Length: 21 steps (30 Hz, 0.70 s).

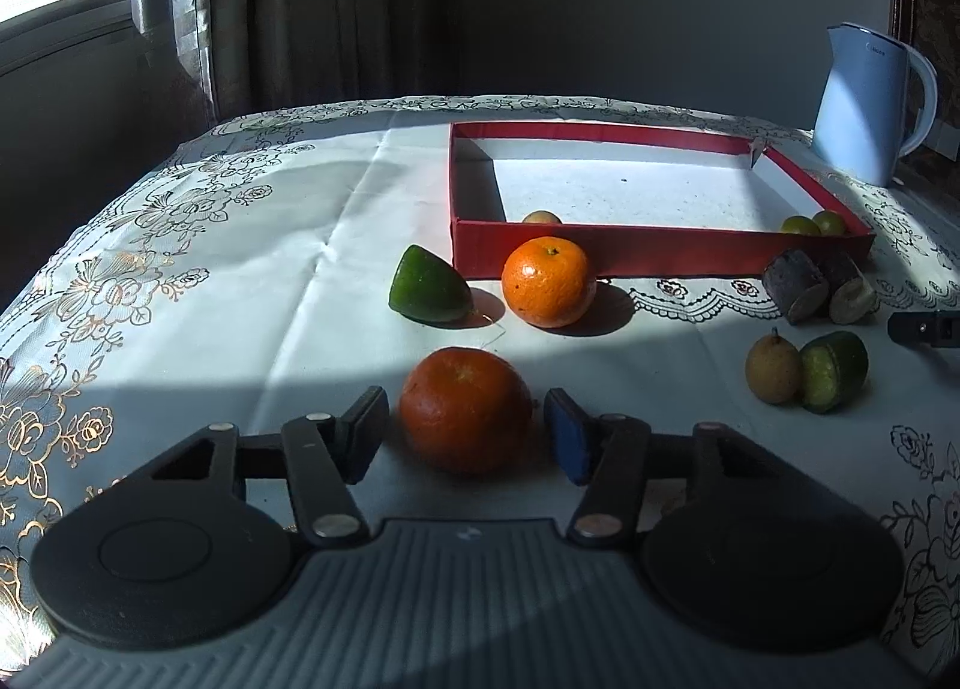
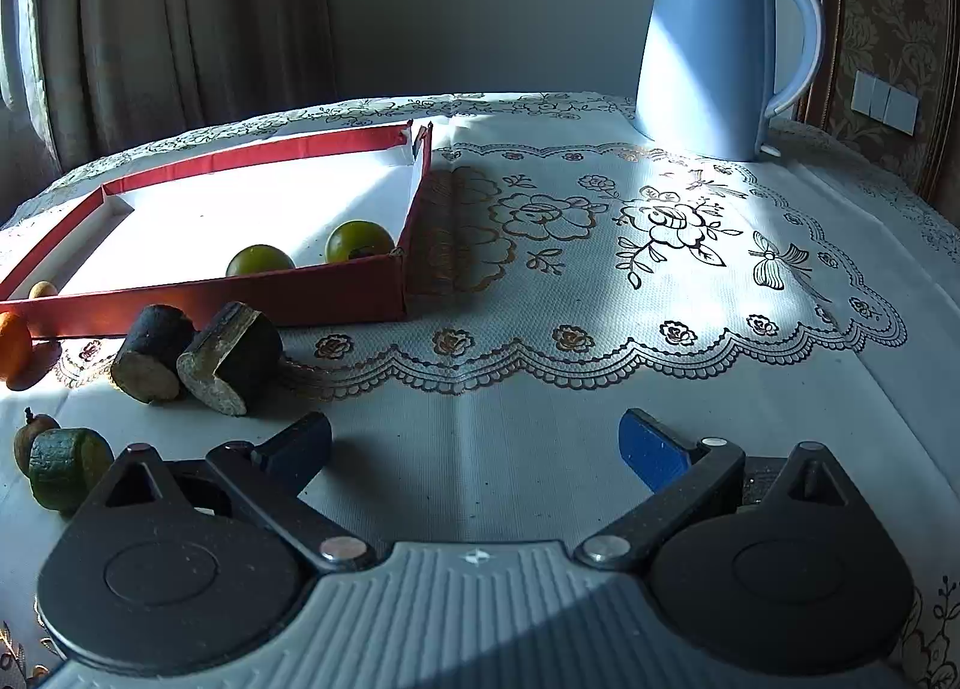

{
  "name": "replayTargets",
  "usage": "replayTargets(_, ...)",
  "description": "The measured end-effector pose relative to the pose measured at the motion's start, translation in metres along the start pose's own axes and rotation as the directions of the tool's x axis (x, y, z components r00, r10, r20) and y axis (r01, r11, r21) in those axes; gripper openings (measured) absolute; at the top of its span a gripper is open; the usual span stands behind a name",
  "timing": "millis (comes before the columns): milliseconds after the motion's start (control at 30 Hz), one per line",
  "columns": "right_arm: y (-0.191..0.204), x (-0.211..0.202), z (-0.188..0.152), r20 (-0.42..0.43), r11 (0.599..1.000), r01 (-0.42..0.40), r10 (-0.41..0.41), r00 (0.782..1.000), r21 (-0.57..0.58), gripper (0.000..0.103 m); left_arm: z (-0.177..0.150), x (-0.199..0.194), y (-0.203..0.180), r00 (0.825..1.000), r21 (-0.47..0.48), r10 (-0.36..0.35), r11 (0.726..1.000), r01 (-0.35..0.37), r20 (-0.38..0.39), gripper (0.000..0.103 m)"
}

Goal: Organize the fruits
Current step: 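Grasp the small orange with the left tool, then carry the orange into the tray with the left tool and release it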

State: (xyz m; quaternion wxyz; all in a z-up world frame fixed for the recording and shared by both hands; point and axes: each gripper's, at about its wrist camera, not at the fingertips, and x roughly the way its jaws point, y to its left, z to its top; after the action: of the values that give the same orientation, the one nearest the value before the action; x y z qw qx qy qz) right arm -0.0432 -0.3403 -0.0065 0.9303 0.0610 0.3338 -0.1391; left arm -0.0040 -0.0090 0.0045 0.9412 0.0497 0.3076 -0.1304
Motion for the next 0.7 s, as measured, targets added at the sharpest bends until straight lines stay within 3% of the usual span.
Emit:
replayTargets(300, -0.001, -0.001, 0.000, 0.005, 1.000, -0.010, 0.010, 1.000, 0.012, 0.103, 0.006, -0.006, -0.008, 1.000, 0.020, -0.010, 1.000, 0.010, 0.009, 0.040)
replayTargets(567, -0.006, -0.002, 0.000, 0.015, 0.999, -0.028, 0.027, 1.000, 0.031, 0.103, 0.061, 0.001, -0.036, 0.995, 0.063, -0.023, 0.998, 0.016, 0.102, 0.040)
replayTargets(700, -0.008, -0.002, -0.001, 0.022, 0.998, -0.040, 0.039, 0.999, 0.044, 0.103, 0.087, 0.025, -0.054, 0.995, 0.073, -0.034, 0.997, 0.027, 0.096, 0.040)
